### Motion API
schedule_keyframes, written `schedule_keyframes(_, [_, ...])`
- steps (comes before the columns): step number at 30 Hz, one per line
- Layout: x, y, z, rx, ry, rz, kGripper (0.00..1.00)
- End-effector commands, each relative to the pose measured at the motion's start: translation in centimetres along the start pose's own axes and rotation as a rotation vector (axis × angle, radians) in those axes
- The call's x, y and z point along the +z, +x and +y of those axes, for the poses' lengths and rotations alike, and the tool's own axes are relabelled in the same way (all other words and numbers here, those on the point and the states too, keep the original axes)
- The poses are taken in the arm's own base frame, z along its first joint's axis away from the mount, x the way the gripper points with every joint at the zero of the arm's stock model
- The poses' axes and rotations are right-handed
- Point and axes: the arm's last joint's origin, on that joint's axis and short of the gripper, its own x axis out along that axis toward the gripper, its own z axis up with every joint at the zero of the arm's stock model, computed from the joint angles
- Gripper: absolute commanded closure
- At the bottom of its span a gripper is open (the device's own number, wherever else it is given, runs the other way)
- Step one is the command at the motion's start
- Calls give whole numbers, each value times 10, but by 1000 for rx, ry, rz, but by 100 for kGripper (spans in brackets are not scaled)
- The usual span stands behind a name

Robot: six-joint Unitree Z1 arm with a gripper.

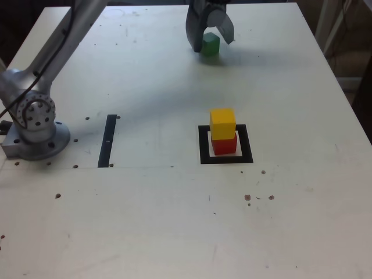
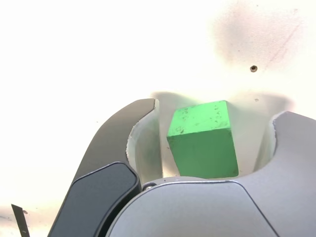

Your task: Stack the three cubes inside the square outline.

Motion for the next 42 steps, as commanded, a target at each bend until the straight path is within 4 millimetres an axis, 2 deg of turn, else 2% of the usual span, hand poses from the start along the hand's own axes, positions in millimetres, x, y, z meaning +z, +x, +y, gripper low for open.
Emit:
schedule_keyframes(1, [-1,0,1,-6,-4,-2,61])
schedule_keyframes(8, [-1,-1,1,-14,-6,-9,68])
schedule_keyframes(15, [-2,-4,1,-21,-8,-21,85])
schedule_keyframes(19, [-4,-9,1,-25,-10,-34,85])
schedule_keyframes(27, [-15,-33,-9,-46,1,-65,85])
schedule_keyframes(31, [-20,-48,-22,-52,27,-71,85])
schedule_keyframes(34, [-27,-66,-39,-52,59,-87,85])
schedule_keyframes(42, [-58,-124,-112,-25,181,-160,85])
